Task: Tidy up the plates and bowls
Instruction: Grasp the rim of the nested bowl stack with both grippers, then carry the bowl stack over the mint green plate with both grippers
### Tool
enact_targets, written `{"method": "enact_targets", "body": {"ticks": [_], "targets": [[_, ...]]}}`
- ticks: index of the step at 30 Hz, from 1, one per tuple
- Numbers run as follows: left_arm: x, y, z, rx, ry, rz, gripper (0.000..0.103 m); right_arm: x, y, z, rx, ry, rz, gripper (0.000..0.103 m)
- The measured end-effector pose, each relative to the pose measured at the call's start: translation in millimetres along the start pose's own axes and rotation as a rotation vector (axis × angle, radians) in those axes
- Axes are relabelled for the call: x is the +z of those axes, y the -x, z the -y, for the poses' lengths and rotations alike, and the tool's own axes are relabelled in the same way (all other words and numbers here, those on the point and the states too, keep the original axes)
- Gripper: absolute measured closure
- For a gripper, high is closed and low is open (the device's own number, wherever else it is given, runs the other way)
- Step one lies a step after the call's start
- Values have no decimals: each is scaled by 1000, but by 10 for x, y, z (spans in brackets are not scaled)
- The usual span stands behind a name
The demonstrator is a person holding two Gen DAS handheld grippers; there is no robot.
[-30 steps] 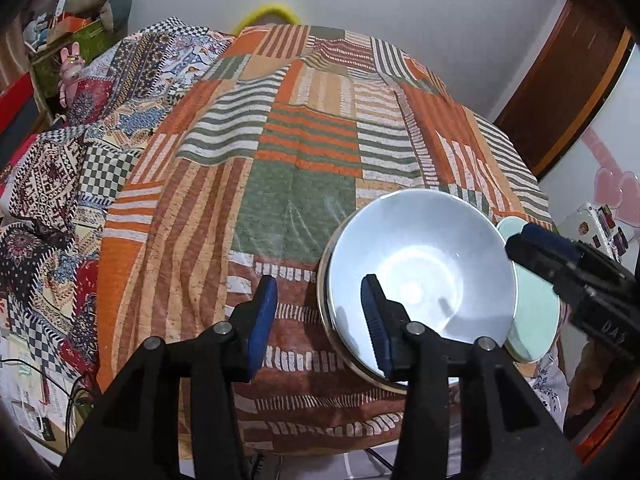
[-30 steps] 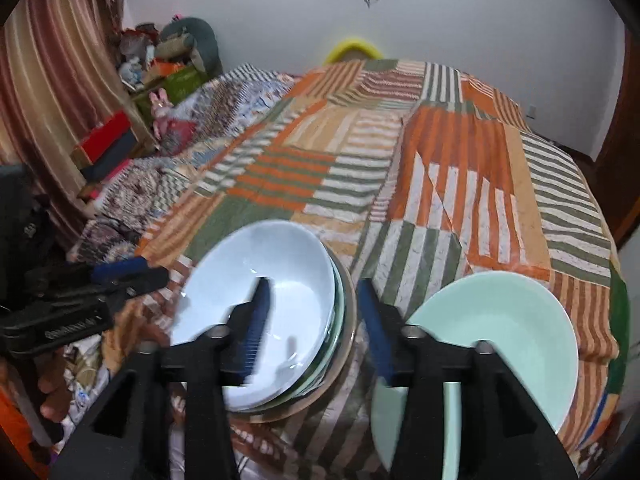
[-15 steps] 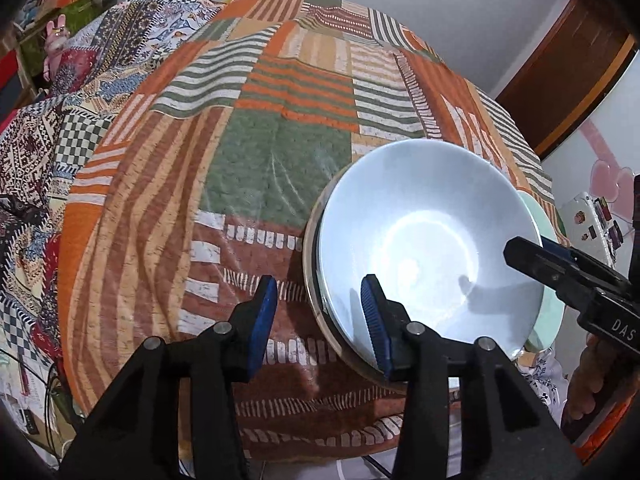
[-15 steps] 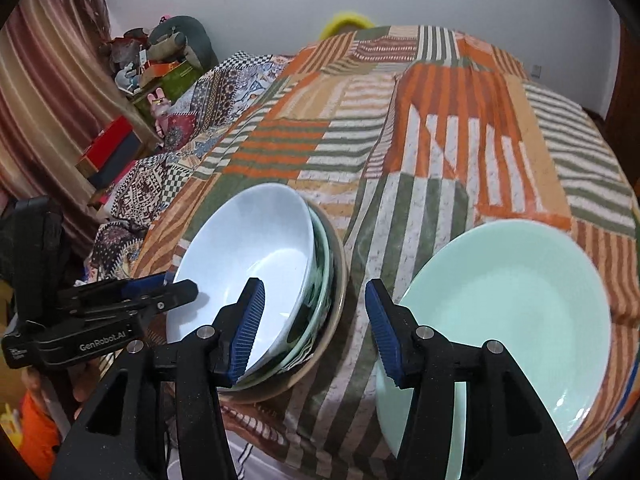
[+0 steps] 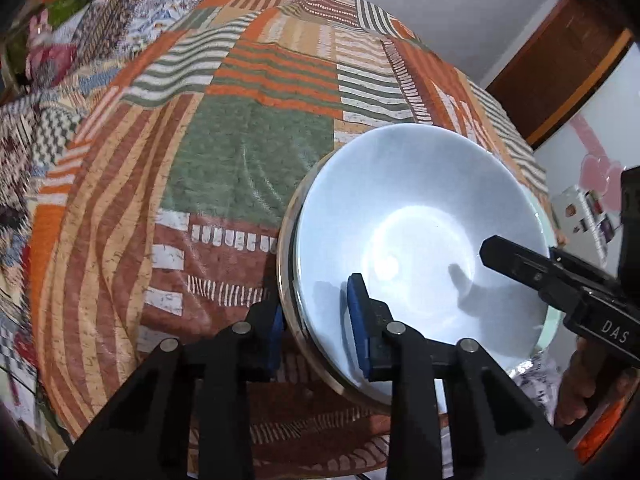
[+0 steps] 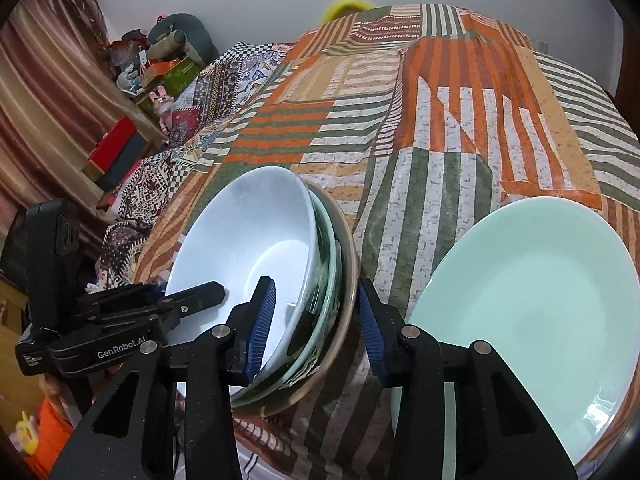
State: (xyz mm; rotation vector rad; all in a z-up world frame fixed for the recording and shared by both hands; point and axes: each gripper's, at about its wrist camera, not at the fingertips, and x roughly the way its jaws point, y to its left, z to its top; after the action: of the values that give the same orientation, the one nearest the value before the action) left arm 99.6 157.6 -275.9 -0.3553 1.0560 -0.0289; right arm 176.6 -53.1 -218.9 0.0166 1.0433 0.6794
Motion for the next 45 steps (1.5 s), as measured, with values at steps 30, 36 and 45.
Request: {"method": "enact_targets", "body": {"ticks": [30,36,45], "targets": [[50,821,459,51,-75,152,74,61,504,-82,-18,-5,95,68],[60,994,730,41,-121,182,74,57,756,-4,-18,-31,158,68],[96,1109,1175,18,-190,211,74,-10,1080,223,-33,-77,225,68]]}}
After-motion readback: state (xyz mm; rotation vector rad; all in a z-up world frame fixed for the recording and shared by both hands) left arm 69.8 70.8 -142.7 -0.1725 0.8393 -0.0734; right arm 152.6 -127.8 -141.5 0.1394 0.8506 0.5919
